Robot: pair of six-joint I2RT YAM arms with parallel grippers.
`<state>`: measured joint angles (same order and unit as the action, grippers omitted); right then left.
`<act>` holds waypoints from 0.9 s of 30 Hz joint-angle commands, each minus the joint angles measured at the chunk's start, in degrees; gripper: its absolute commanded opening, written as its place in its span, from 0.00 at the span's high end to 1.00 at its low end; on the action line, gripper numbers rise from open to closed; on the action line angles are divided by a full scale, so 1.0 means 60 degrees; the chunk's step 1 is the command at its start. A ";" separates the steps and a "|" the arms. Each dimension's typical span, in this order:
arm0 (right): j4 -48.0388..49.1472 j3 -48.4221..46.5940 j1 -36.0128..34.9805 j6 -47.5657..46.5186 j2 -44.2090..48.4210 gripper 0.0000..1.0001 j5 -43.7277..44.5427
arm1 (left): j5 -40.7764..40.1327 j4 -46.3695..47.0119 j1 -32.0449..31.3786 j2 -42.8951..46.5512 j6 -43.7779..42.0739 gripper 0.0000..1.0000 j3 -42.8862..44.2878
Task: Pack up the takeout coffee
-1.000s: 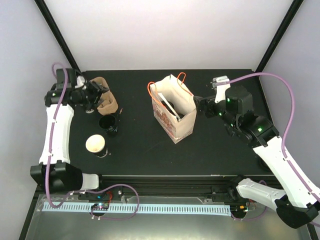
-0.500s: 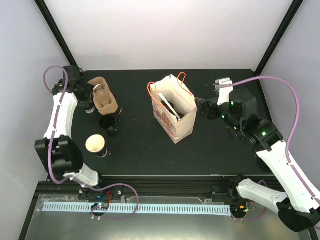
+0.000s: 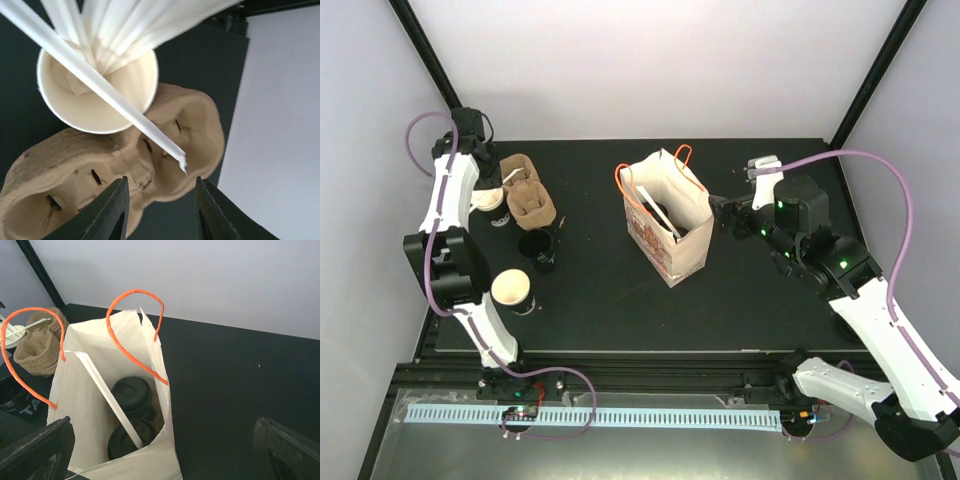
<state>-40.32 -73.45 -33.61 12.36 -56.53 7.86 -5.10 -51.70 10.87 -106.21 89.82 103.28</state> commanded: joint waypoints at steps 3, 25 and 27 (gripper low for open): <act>0.0015 -0.0169 0.0064 -0.0080 -0.0231 0.00 0.0300 | -0.0559 -0.0273 0.0027 -0.0630 0.1131 0.60 0.0394; -0.0019 -0.0480 0.0064 -0.0300 -0.0794 0.00 0.0443 | 0.1020 0.0450 -0.0257 -0.2264 0.2613 0.60 0.1139; -0.0033 -0.0488 0.0064 -0.0316 -0.0802 0.00 0.0479 | 0.1054 0.0569 -0.0256 -0.2314 0.2676 0.60 0.1140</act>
<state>-40.34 -74.50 -33.61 11.29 -61.25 9.13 -0.43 -50.26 9.65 -118.56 103.44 107.79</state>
